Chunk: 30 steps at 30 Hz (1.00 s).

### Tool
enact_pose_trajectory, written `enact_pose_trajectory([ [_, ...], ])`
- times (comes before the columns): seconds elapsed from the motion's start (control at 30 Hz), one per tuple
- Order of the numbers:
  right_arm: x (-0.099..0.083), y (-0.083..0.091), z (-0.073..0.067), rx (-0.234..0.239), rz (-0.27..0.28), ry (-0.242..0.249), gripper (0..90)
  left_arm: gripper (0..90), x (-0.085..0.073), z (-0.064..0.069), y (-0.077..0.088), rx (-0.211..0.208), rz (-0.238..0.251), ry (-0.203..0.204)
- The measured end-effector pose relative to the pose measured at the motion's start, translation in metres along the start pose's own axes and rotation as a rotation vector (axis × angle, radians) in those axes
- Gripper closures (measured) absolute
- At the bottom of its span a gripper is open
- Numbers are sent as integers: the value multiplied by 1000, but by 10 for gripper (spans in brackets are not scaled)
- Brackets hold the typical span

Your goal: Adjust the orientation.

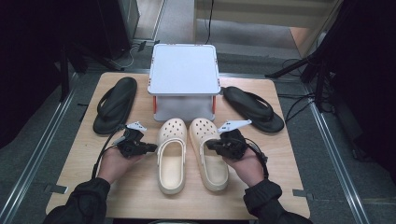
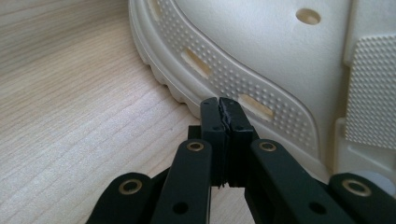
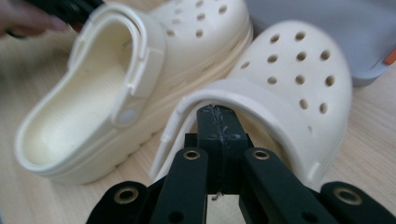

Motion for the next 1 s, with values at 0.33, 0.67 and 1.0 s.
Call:
enact_pose_trajectory([
  [0.33, -13, 29, 34, -95, 39, -69, 900, 890, -2, 3, 1, -7, 1, 0],
  [0.67, -40, 2, 59, -120, -76, -108, 900, 890, -5, 2, 0, -9, 1, 10],
  [1.0, -39, -8, 54, -100, -91, -105, 900, 888, -5, 9, -3, -17, -4, -2],
])
Point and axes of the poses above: each handheld gripper's, and its own axes: y roughly backward along the jaws, x roughly out of its top, z roughly to its right, the point moved 9 cm from there along -y, roughly forward along the jaws, and after that the axes turned 10 degrees about y, right-handed, at the moved point
